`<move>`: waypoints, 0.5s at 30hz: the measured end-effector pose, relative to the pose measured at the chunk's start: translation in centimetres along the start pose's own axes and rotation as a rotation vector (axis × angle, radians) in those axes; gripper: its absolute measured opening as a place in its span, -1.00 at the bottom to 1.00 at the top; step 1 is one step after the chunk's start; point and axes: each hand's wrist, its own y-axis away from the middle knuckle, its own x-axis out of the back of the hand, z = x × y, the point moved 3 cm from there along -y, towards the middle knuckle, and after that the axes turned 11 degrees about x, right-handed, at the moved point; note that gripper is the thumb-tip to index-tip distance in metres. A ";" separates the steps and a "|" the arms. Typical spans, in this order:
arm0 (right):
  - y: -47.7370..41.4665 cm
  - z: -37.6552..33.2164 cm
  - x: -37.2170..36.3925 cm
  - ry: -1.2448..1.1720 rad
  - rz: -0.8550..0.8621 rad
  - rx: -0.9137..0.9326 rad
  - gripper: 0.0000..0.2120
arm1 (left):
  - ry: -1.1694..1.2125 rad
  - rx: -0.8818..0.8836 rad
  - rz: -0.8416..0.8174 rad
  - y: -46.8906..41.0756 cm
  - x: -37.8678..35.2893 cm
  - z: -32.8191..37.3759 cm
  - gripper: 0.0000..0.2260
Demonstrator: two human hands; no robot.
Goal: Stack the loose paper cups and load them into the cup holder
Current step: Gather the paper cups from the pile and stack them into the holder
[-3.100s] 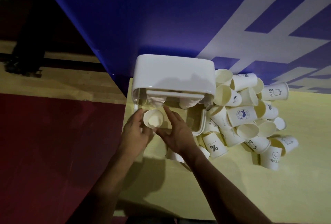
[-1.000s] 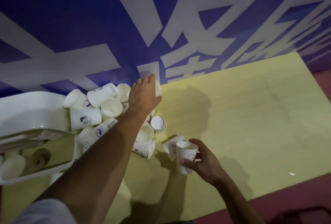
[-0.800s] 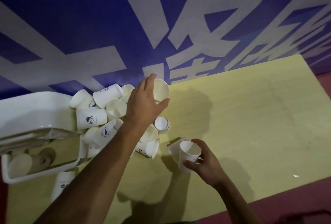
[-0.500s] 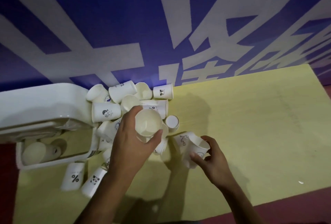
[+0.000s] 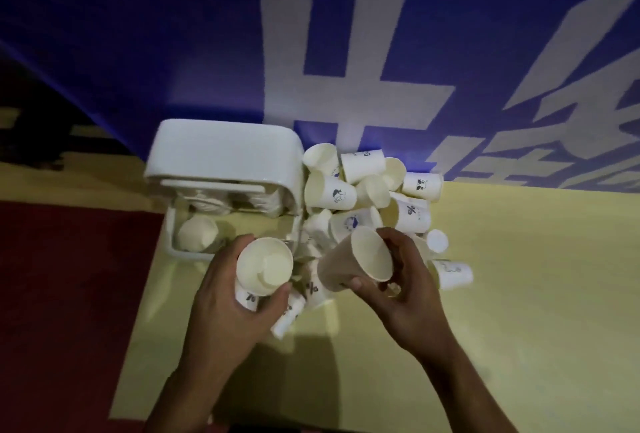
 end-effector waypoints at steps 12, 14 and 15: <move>-2.5 -2.8 -17.6 0.100 -0.087 0.011 -0.39 | 0.026 0.140 0.131 -7.1 9.3 -12.1 -0.36; -2.9 -2.8 -18.9 0.124 -0.057 -0.008 -0.36 | 0.016 0.122 0.123 -8.7 9.0 -12.9 -0.37; -3.0 -2.8 -19.3 0.129 -0.045 -0.018 -0.35 | 0.010 0.112 0.114 -9.3 8.7 -13.1 -0.38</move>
